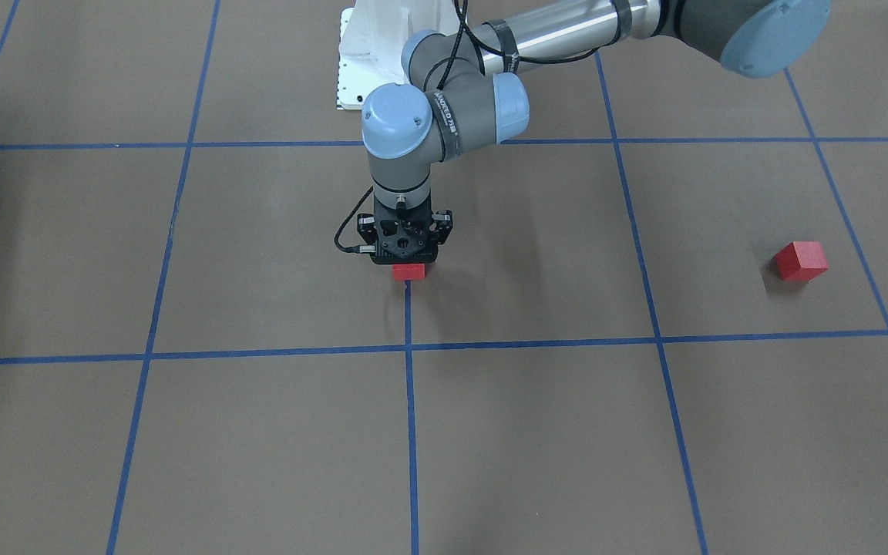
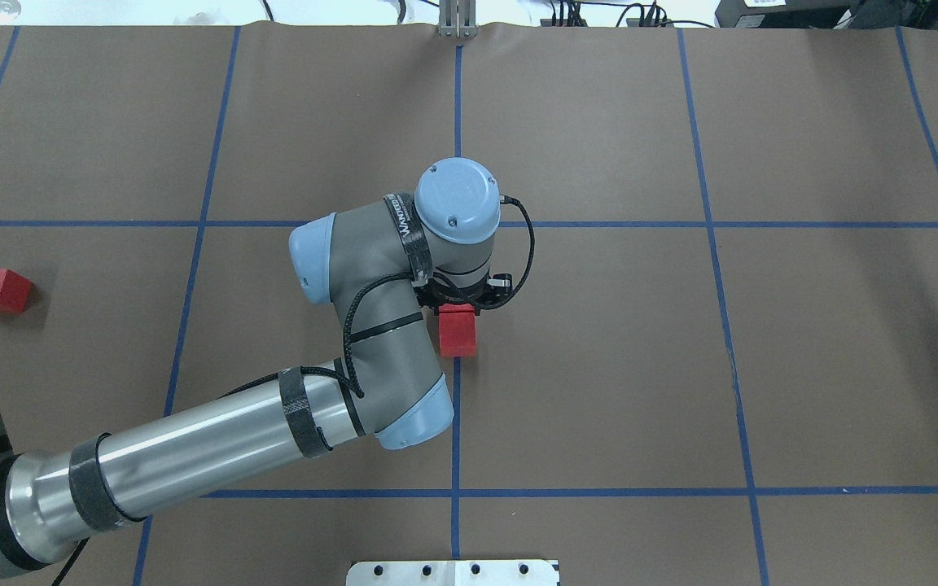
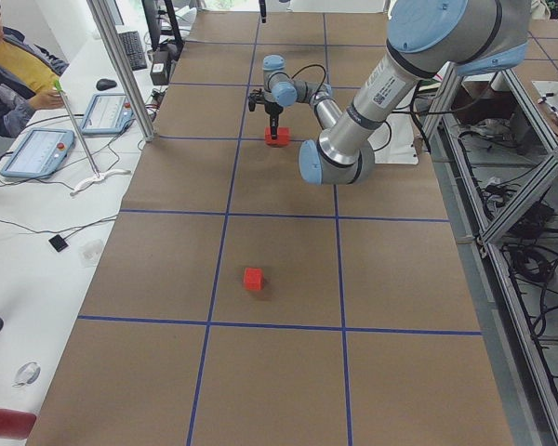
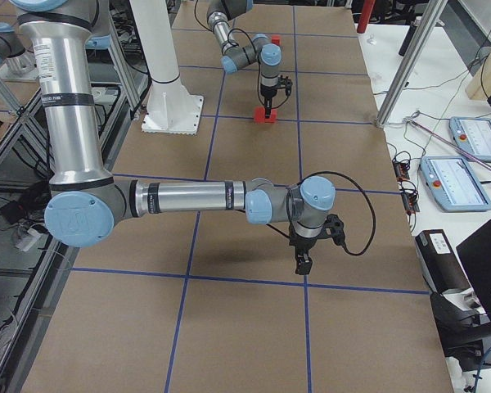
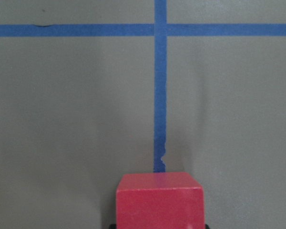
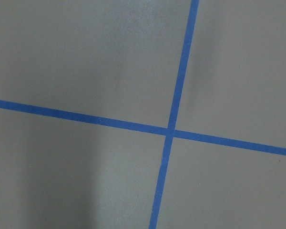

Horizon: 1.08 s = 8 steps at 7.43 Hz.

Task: Form red blocks into L shape at center
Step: 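Lower the cube against the placed cube's far side and adjust it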

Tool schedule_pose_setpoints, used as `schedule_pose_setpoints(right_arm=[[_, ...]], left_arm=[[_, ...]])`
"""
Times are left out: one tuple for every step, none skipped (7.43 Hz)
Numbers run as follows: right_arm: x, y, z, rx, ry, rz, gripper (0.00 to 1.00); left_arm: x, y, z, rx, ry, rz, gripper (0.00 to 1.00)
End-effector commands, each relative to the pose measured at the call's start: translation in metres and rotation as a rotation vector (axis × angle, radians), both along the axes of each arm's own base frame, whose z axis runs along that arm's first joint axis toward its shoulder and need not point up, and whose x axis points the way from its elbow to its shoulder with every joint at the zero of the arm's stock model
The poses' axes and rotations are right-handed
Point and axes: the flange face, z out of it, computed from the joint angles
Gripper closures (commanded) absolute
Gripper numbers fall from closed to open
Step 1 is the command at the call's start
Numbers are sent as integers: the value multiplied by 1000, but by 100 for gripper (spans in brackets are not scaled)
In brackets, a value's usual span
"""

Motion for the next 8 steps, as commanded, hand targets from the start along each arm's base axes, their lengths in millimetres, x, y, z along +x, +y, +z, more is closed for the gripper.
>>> schedule_pose_setpoints(right_arm=[[0, 0, 0, 1, 0, 0, 0], [0, 0, 0, -1, 0, 0, 0], [0, 0, 0, 1, 0, 0, 0], [0, 0, 0, 1, 0, 0, 0], [0, 0, 0, 1, 0, 0, 0], [0, 0, 0, 0, -2, 0, 0], [0, 0, 0, 0, -2, 0, 0], [0, 0, 0, 1, 0, 0, 0]], left_arm=[[0, 2, -2, 3, 6, 3, 54], [1, 3, -3, 3, 7, 3, 52], [1, 3, -3, 4, 7, 4, 49], [1, 3, -3, 4, 7, 4, 48], [0, 2, -3, 4, 7, 3, 45], [1, 3, -2, 3, 6, 4, 42], [1, 3, -2, 5, 5, 4, 37], [1, 3, -2, 6, 5, 5, 34]])
